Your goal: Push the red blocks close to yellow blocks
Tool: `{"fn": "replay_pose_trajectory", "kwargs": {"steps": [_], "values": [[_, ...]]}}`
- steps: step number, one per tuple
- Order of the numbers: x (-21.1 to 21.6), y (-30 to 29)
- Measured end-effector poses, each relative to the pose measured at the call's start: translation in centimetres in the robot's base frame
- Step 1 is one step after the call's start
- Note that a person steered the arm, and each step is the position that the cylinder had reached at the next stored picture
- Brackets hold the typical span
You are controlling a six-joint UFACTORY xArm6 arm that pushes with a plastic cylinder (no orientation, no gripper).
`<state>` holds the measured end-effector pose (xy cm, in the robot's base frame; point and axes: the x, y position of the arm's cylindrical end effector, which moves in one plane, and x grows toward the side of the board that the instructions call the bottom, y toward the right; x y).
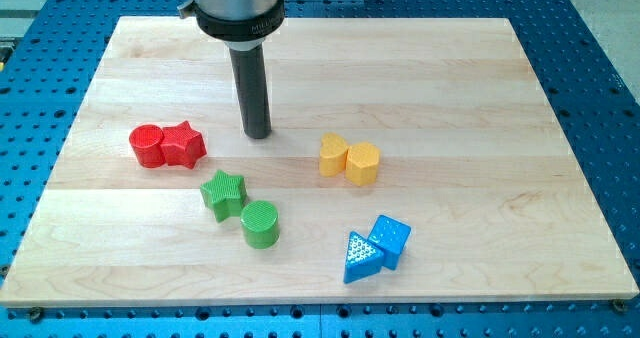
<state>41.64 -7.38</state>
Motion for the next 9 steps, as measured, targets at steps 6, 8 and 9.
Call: {"fn": "replay_pose_trajectory", "kwargs": {"steps": [6, 8, 9], "values": [[1.7, -17.4], [3.3, -9.3], [3.4, -6.2]]}}
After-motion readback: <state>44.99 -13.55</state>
